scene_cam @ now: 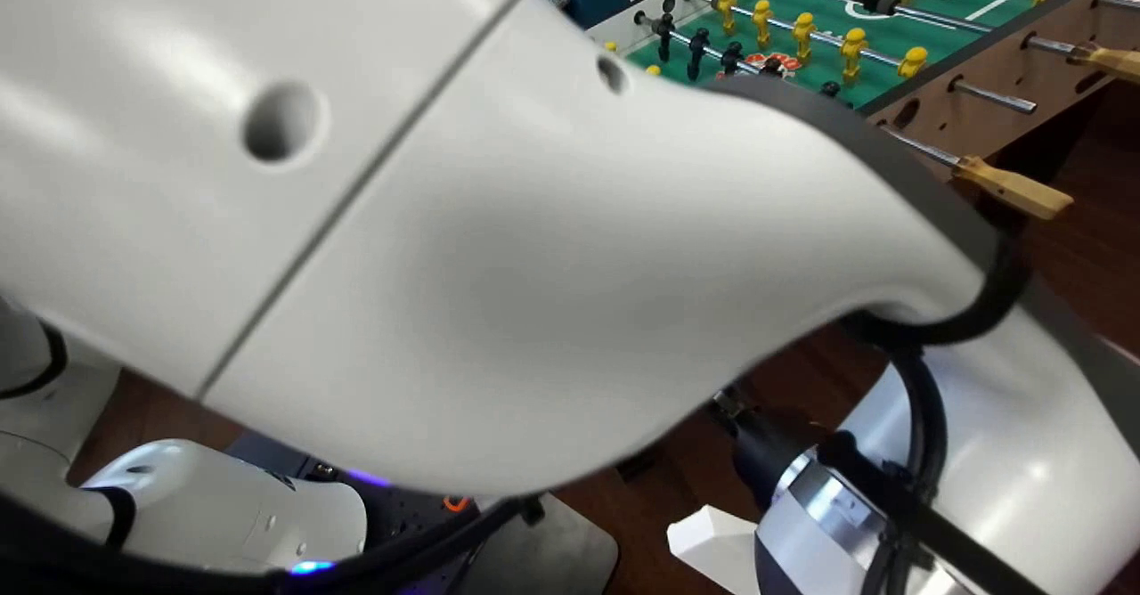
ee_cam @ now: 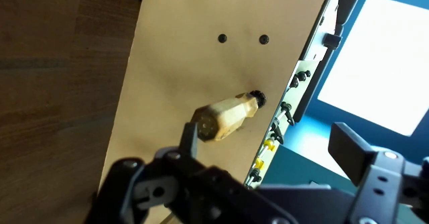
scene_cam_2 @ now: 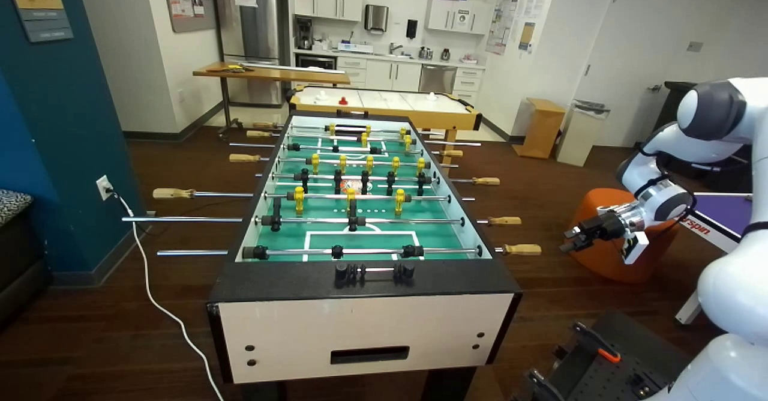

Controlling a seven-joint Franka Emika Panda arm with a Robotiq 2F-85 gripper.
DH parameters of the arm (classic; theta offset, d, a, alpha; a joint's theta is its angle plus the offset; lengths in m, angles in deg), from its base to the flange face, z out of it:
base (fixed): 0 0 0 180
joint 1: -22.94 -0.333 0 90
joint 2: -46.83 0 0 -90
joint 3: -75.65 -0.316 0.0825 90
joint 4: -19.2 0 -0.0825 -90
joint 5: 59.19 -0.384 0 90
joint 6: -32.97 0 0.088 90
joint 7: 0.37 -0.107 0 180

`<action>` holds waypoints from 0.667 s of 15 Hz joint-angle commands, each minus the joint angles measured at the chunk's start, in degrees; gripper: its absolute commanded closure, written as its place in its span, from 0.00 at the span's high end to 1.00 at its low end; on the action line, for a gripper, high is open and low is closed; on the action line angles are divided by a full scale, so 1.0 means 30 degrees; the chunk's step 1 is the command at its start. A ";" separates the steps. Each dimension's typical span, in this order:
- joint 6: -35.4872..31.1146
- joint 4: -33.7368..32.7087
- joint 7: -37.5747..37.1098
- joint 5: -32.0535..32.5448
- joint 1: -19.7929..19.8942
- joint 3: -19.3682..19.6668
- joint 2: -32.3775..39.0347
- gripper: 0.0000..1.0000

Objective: Rotate the first rod on the right side of the foosball table

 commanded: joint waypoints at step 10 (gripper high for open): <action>0.0215 -0.1184 0.1334 -0.1670 0.0979 -0.1046 0.2441 1.00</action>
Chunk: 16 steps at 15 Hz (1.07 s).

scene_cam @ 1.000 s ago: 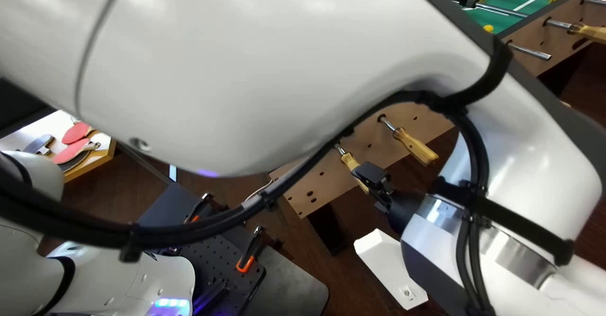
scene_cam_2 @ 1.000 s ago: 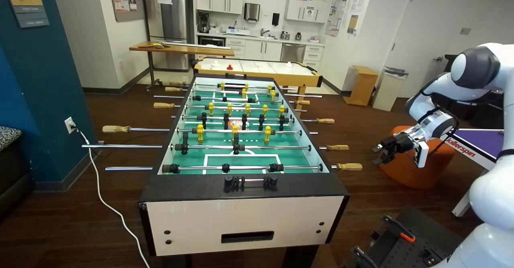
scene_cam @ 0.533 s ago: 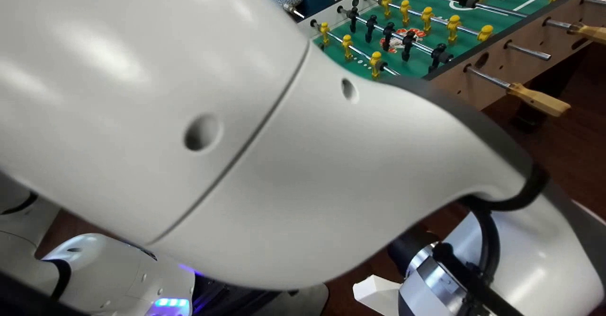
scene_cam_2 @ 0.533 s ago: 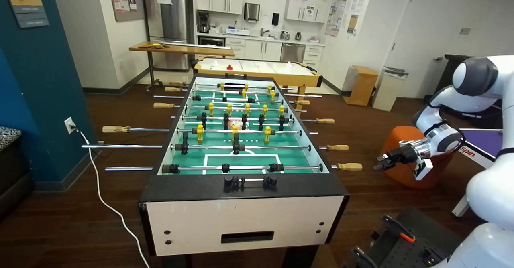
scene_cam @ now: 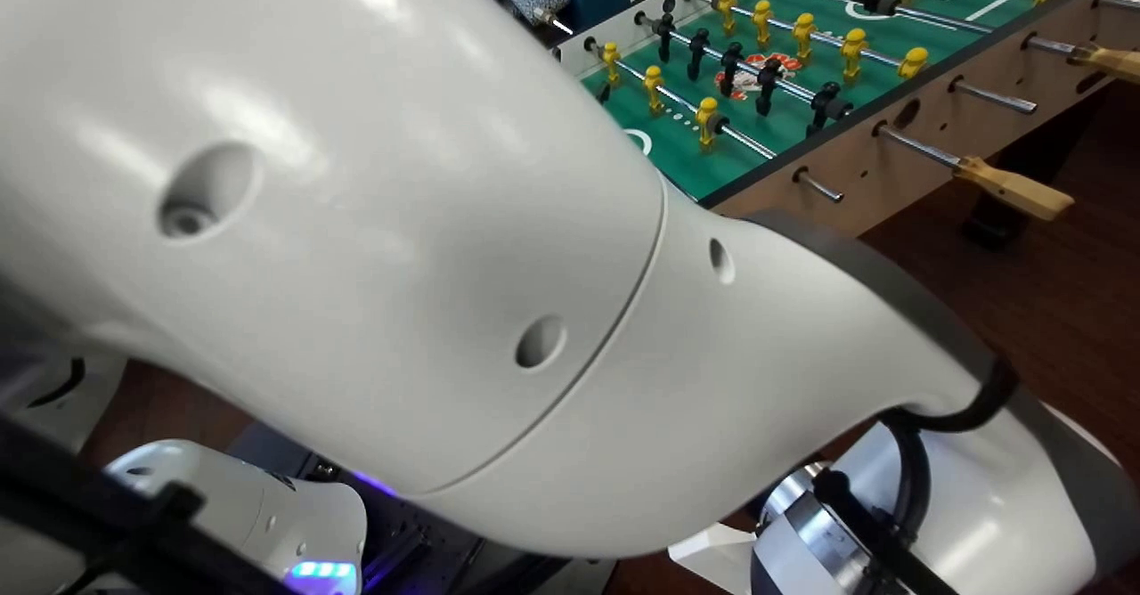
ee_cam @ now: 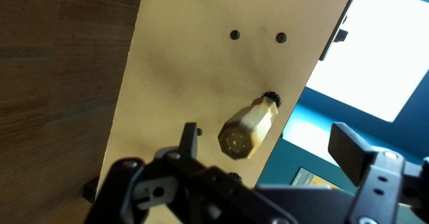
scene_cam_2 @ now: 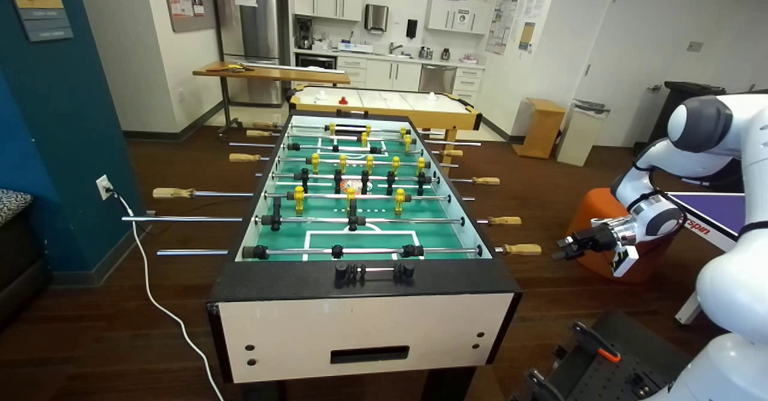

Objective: Rotate the first rod on the right side of the foosball table

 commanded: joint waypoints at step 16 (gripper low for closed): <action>0.2351 -0.3770 0.0063 -0.2009 0.0423 -0.1388 0.3830 1.00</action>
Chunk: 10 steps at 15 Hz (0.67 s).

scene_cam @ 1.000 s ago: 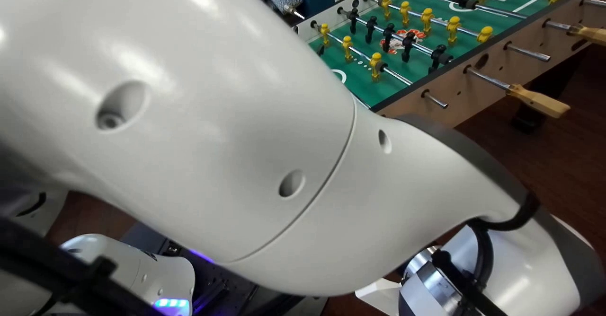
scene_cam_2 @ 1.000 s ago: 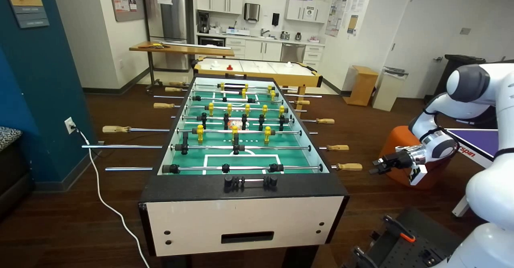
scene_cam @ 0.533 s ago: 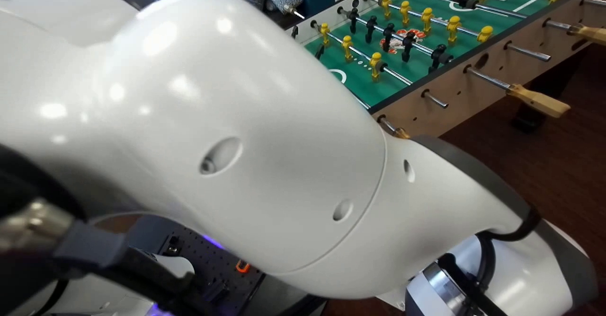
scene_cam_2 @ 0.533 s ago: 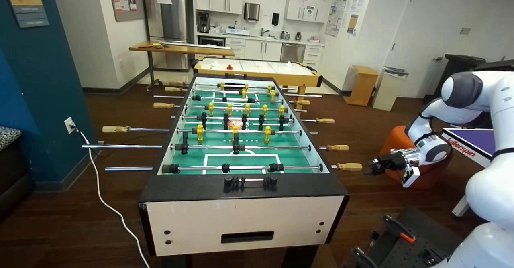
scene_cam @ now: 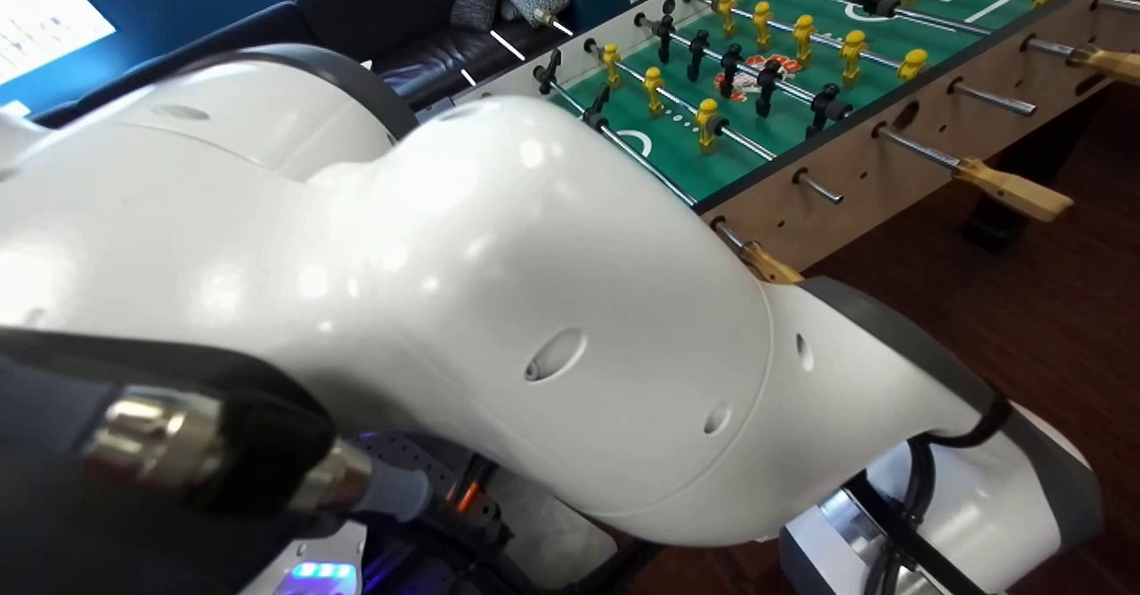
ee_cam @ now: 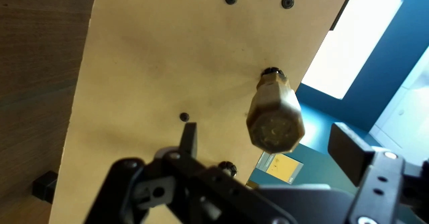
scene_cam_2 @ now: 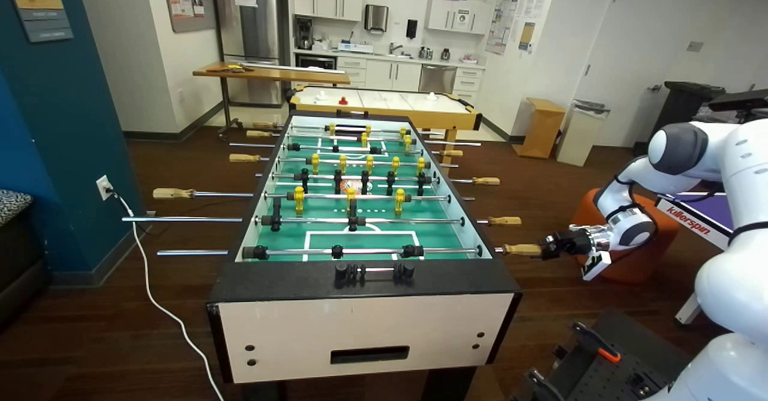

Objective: Rotate the first rod on the right side of the foosball table

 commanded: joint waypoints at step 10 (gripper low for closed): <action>-0.0010 0.1096 0.0301 -0.0628 -0.0344 0.0140 -0.0240 1.00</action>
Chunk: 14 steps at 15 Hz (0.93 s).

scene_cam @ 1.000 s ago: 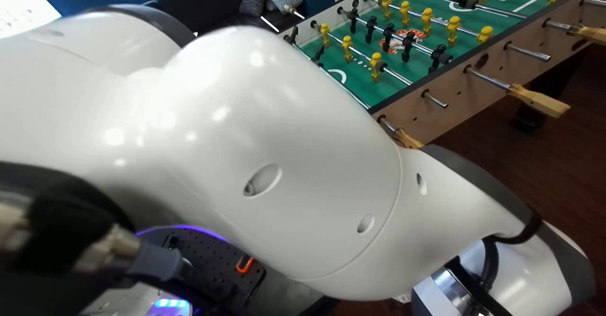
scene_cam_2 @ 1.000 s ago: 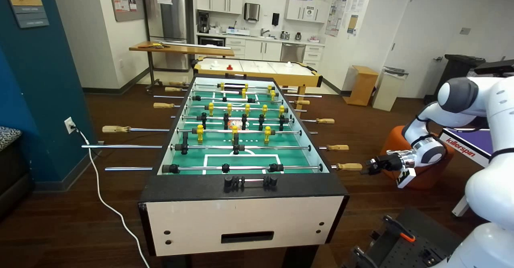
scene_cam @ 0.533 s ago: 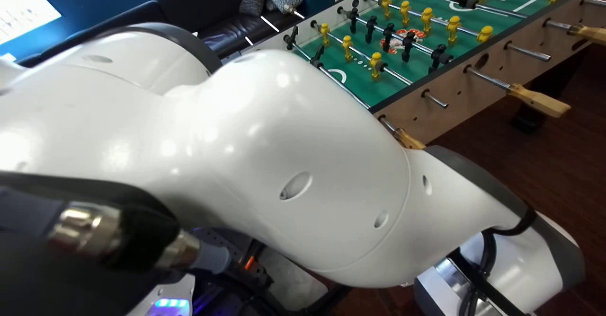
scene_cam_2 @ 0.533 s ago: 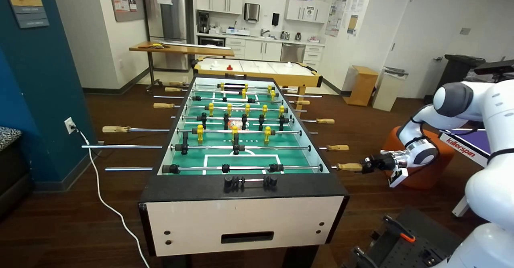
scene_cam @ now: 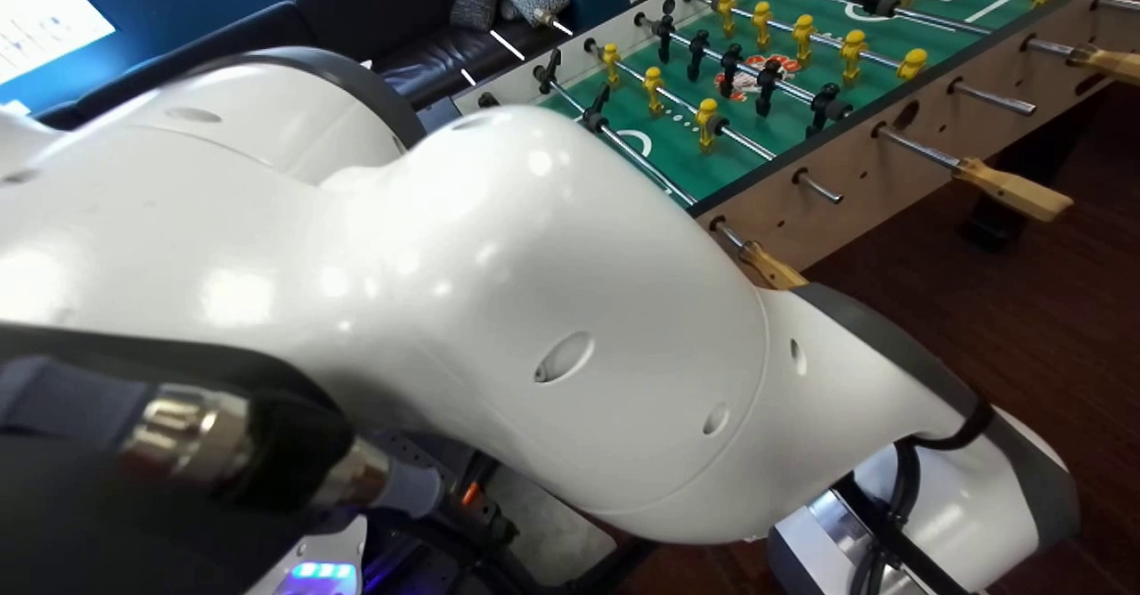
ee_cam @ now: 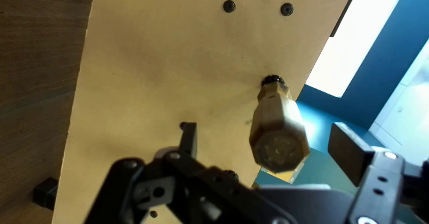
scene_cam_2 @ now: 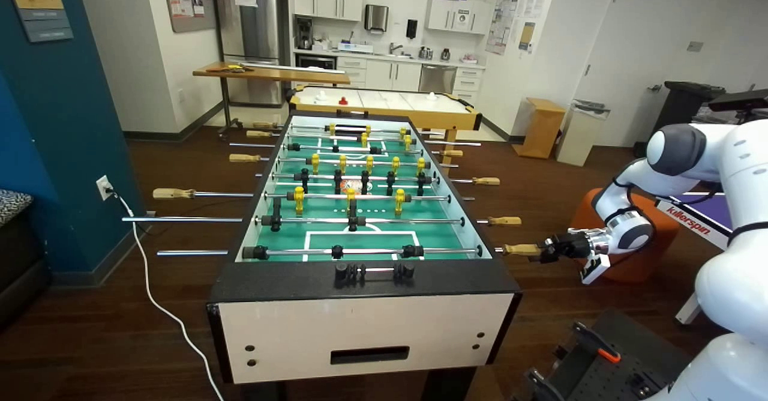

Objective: Rotate the first rod on the right side of the foosball table

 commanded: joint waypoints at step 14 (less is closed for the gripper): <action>0.0629 0.1902 0.0676 -0.3047 -0.0606 0.0329 -0.0328 0.74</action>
